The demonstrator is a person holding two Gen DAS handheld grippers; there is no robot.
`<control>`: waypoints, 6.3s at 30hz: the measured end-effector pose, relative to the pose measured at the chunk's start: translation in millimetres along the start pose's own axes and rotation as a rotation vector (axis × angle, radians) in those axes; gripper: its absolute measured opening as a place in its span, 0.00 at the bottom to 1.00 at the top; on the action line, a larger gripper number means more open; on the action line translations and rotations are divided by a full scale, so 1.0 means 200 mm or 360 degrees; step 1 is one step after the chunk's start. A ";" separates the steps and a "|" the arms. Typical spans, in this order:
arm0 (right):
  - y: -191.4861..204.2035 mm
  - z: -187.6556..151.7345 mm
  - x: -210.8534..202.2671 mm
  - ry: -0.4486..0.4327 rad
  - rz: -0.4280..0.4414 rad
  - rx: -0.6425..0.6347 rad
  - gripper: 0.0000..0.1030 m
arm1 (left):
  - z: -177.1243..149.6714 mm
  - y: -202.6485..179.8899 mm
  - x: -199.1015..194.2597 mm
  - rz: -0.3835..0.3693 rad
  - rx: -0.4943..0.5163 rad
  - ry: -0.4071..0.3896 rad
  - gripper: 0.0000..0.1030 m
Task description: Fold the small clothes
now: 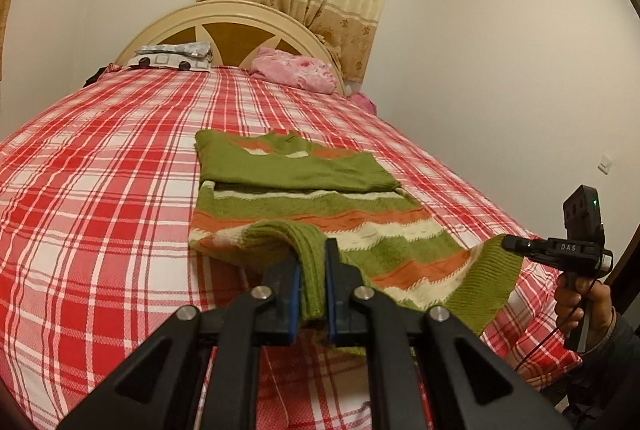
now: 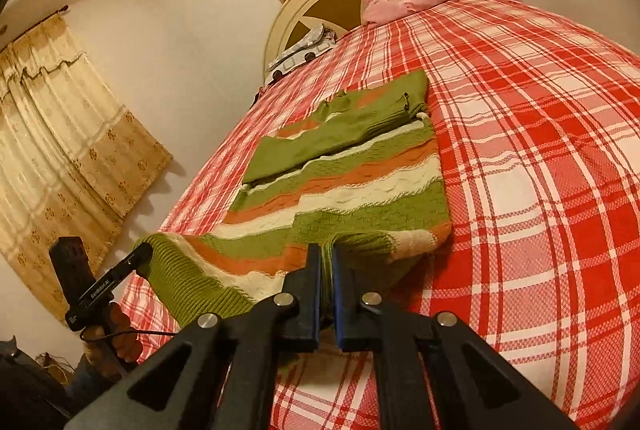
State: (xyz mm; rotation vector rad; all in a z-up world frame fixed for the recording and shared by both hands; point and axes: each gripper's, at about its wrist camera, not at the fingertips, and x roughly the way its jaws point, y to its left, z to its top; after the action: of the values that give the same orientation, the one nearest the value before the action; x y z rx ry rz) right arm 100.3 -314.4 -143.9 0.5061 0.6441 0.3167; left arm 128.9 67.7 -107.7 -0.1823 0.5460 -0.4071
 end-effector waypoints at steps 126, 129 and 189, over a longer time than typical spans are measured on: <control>-0.24 1.27 1.70 0.0497 -0.0281 -0.0188 0.90 | 0.26 0.62 1.12 0.0598 -0.0142 0.0490 0.95; -0.49 1.31 1.74 0.0479 -0.0394 0.0051 0.90 | 0.26 0.62 1.12 0.0601 -0.0139 0.0488 0.95; 0.70 0.48 1.56 0.0397 -0.0398 -0.1125 0.78 | 0.32 0.80 0.69 0.0569 -0.0102 0.0346 1.00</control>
State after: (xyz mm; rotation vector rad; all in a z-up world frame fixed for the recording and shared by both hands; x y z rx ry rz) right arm 379.9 -97.8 -155.7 -0.2942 0.7753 0.3481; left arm 322.4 157.5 -162.8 -0.0993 0.7909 -0.0608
